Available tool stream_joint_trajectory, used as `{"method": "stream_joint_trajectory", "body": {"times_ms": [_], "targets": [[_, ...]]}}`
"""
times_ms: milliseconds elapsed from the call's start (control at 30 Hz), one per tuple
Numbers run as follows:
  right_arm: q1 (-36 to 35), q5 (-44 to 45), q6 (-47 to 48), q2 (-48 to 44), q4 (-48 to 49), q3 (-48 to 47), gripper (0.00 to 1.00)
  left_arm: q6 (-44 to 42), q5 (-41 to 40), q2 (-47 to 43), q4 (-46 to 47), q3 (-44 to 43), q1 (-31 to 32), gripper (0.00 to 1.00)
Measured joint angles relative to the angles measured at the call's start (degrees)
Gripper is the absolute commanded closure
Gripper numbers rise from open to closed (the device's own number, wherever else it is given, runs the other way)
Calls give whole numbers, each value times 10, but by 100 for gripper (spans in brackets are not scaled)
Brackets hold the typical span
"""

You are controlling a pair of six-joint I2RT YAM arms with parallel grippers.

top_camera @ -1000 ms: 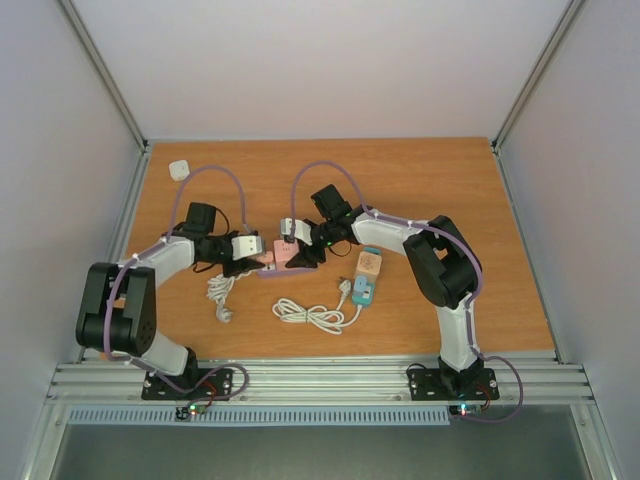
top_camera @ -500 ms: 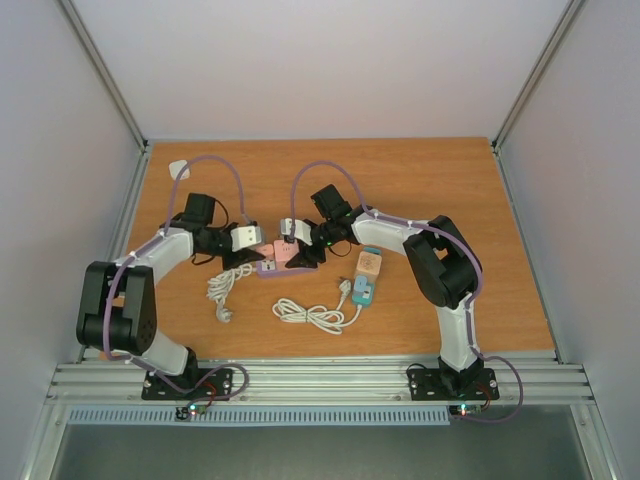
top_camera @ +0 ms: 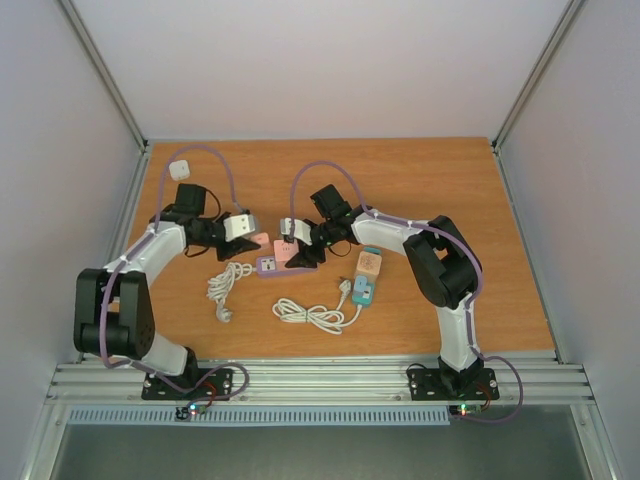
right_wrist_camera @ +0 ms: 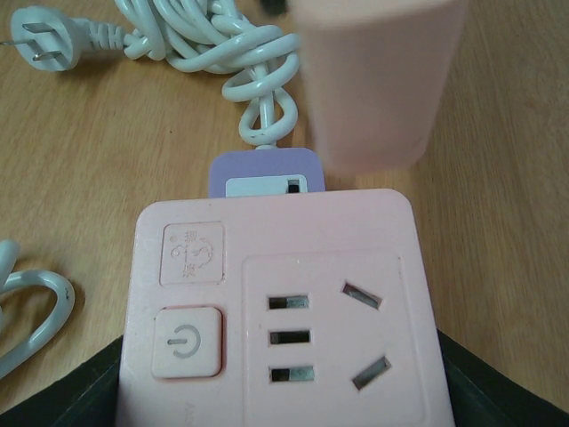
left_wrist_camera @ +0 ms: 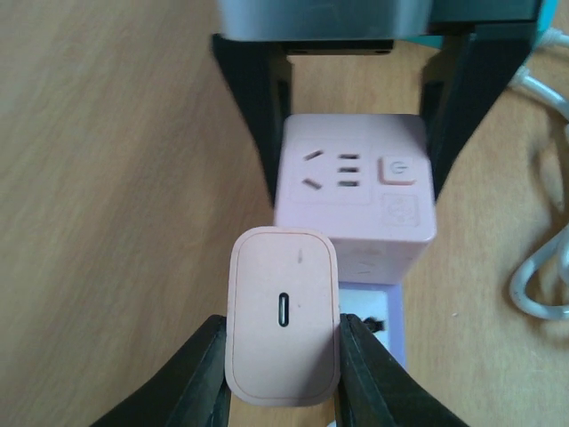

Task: Pull the plug off the socket

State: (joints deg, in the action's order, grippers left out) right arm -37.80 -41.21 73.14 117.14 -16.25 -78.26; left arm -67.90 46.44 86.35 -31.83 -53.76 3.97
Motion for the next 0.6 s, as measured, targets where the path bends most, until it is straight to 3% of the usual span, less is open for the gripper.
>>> {"method": "stream_joint_trajectory", "body": {"times_ms": [233, 333, 600], "targets": [[-2, 7, -20, -1, -8, -4, 20, 27, -2, -10, 4, -23, -60, 90], [-3, 7, -31, -1, -17, -4, 4, 38, -13, -10, 9, -24, -82, 90], [-5, -2, -59, -17, -29, -10, 2, 86, -106, -7, 63, -24, -98, 90]]}}
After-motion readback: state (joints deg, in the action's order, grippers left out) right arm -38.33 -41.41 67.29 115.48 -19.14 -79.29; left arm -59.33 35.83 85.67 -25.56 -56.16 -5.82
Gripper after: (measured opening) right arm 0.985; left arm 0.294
